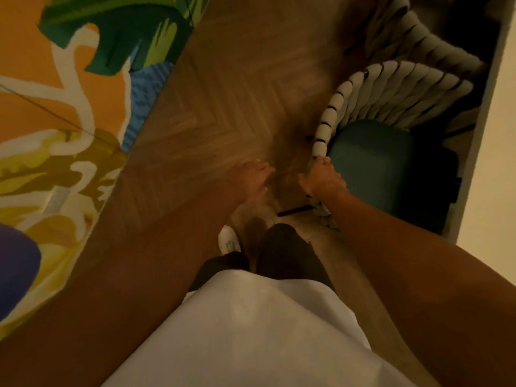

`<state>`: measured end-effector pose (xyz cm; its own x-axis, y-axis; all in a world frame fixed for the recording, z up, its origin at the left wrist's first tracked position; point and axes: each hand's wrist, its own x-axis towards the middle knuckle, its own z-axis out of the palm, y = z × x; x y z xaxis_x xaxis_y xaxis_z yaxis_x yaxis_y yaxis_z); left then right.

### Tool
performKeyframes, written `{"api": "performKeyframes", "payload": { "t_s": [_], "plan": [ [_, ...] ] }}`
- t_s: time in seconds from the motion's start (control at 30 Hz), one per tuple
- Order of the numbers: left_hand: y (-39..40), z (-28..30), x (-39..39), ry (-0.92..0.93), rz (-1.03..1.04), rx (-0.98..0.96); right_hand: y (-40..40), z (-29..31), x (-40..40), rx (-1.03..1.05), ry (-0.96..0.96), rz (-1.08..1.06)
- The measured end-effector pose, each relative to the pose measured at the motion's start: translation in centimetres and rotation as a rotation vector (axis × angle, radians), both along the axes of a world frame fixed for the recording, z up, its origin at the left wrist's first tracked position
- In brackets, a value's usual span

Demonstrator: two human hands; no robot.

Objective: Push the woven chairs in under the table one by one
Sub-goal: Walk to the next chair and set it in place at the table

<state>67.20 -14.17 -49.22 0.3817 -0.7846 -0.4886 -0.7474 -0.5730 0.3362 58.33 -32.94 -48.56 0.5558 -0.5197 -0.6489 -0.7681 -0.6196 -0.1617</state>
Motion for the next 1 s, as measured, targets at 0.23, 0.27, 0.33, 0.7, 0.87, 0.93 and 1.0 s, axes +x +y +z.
{"api": "performKeyframes", "payload": {
  "t_s": [0.23, 0.27, 0.33, 0.7, 0.87, 0.93, 1.0],
  "plan": [
    [-6.2, 0.1, 7.6, -0.038, -0.281, -0.018, -2.3, -1.0, 2.4, 0.038, -0.028, -0.155],
    [-7.6, 0.2, 8.6, -0.046, -0.32, -0.05, -3.0, -1.4, 2.7, 0.057, -0.039, -0.175],
    [-10.4, 0.3, 10.4, -0.059, -0.38, -0.084, -4.3, -2.0, 3.4, 0.115, -0.043, -0.191],
    [-22.9, -2.3, 16.1, -0.094, -0.8, -0.041, -10.6, -3.7, 7.0, 0.28, -0.114, -0.432],
    [-28.1, -3.7, 17.5, -0.305, -1.228, -0.01, -11.4, -4.0, 6.2, 0.349, -0.061, -0.596],
    [-30.2, -4.4, 17.8, -0.353, -1.369, 0.017, -11.0, -4.6, 6.1, 0.396, -0.015, -0.658],
    [-32.6, -5.1, 17.9, -0.379, -1.5, 0.046, -10.4, -5.2, 6.5, 0.419, 0.015, -0.719]
  ]
}}
